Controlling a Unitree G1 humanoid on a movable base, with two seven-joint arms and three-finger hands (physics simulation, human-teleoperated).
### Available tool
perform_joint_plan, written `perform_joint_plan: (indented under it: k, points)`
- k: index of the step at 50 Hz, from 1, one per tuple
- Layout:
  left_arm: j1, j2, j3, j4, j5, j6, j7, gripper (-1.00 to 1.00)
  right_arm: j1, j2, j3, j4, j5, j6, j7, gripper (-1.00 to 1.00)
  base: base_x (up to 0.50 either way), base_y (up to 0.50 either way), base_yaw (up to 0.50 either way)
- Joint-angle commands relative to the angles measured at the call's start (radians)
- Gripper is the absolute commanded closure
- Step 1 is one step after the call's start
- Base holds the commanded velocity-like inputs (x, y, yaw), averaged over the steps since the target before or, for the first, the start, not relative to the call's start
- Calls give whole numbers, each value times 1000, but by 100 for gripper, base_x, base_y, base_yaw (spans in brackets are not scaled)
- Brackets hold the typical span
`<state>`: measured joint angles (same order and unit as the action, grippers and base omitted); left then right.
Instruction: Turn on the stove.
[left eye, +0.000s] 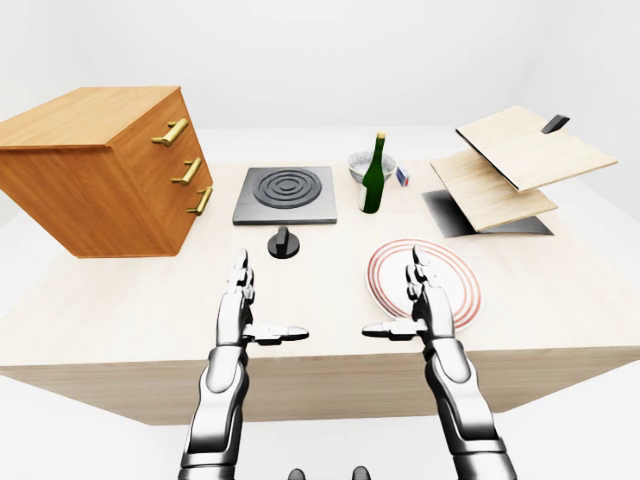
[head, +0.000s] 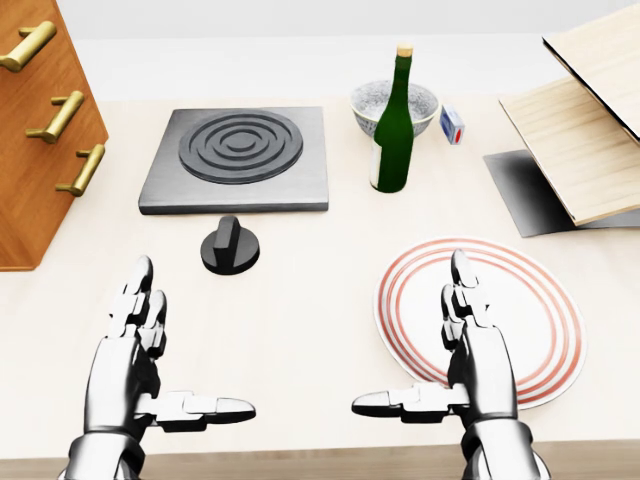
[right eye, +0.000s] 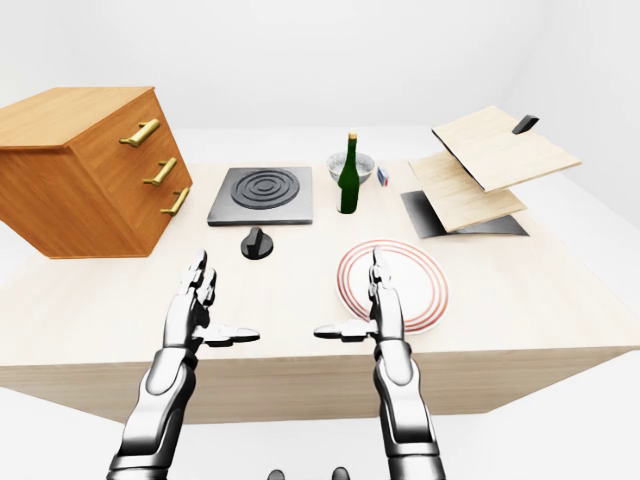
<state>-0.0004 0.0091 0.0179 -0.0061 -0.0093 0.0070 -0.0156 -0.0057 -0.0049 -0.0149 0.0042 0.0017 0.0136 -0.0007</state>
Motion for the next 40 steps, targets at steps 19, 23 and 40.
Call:
perform_joint_plan:
  k: [19, 23, 40]
  points:
    - [-15, 17, 26, 16, 12, 43, -28, -100, -6, -12, -19, -16, 9, 61, 3, -100, 0, 0, 0]
    - [-15, 17, 24, 19, 15, 40, -27, -100, -6, -12, -21, -14, 12, 57, 8, -100, 0, 0, 0]
    - [-22, 19, 26, 32, 16, 39, -32, -100, -11, -14, -25, -4, 26, 47, 32, -100, 43, 0, 0]
